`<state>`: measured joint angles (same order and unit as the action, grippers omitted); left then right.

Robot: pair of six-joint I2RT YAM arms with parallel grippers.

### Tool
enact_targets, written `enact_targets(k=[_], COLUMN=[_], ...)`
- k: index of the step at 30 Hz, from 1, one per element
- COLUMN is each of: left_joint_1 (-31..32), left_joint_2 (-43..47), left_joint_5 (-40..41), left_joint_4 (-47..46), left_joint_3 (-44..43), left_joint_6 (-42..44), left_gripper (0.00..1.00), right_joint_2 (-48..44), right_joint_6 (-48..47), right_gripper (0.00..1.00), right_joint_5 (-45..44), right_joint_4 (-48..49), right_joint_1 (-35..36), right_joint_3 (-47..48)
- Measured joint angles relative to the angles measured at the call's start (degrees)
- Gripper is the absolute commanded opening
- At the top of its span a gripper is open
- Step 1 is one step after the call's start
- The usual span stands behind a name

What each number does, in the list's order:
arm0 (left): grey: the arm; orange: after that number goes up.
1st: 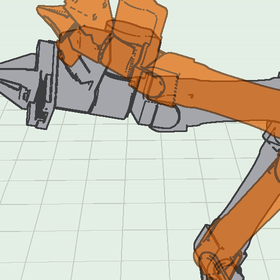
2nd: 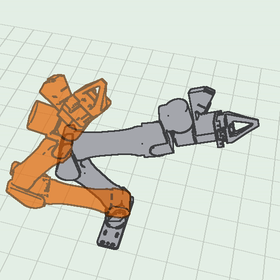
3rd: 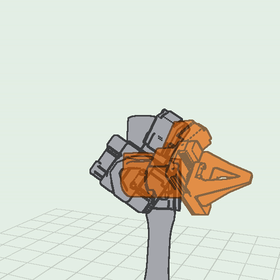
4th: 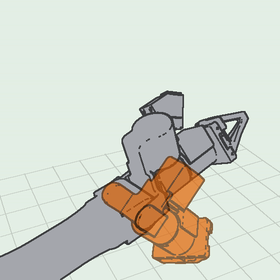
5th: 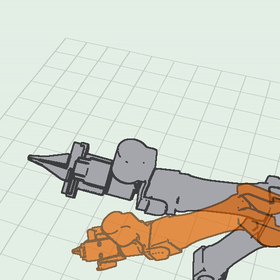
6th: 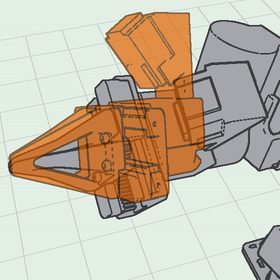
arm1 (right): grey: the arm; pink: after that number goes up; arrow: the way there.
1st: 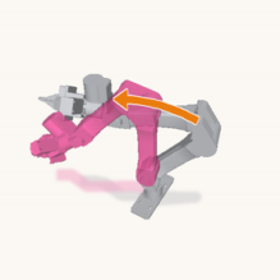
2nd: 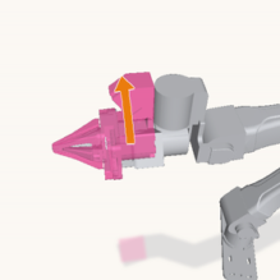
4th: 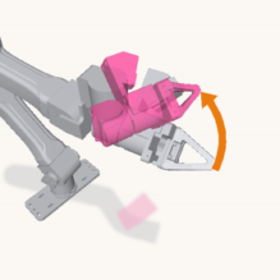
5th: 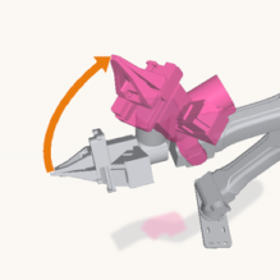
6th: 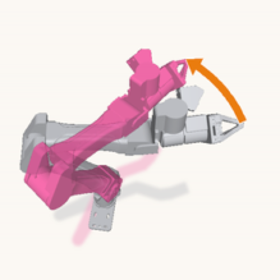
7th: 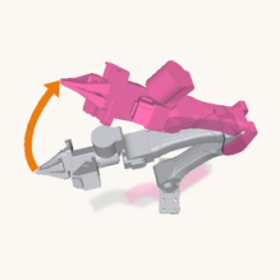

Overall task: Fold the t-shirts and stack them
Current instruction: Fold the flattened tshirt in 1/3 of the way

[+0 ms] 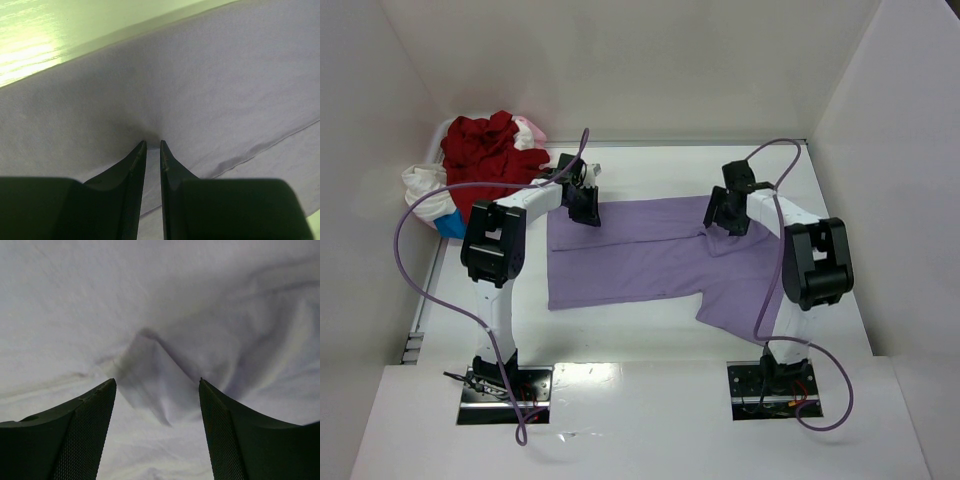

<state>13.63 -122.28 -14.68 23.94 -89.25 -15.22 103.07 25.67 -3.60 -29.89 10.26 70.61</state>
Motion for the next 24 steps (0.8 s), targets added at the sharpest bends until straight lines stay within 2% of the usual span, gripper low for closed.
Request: enact_targets(k=[9, 12, 14, 15, 17, 22, 24], left_joint_1=[0.00, 0.00, -0.04, -0.04, -0.07, -0.07, -0.07], left_joint_2=[-0.02, -0.11, -0.11, -0.13, -0.13, -0.13, -0.13], left_joint_5=[-0.04, -0.09, -0.20, -0.24, -0.24, -0.26, -0.26], left_joint_4=[0.00, -0.04, -0.07, -0.07, -0.07, -0.07, -0.07], left_joint_3=[0.00, 0.00, 0.00, 0.00, 0.00, 0.00, 0.00], left_joint_6=[0.00, 0.00, -0.02, -0.02, -0.02, -0.02, 0.00], left_gripper=[0.25, 0.25, 0.25, 0.25, 0.25, 0.25, 0.25], right_joint_2=[3.93, 4.00, 4.22, 4.46, 5.75, 7.98, 8.00], right_joint_6=[-0.07, -0.09, -0.22, -0.35, -0.50, -0.57, -0.66], right_gripper=[0.73, 0.69, 0.58, 0.34, 0.31, 0.04, 0.01], right_joint_5=[2.05, 2.62, 2.89, 3.02, 3.06, 2.99, 2.95], right_joint_4=[3.15, 3.69, 3.87, 3.87, 3.96, 4.17, 4.11], right_joint_1=[0.57, 1.16, 1.46, 1.51, 1.55, 1.62, 1.62], right_joint_3=[3.02, 3.02, 3.02, 3.02, 3.02, 3.02, 3.34])
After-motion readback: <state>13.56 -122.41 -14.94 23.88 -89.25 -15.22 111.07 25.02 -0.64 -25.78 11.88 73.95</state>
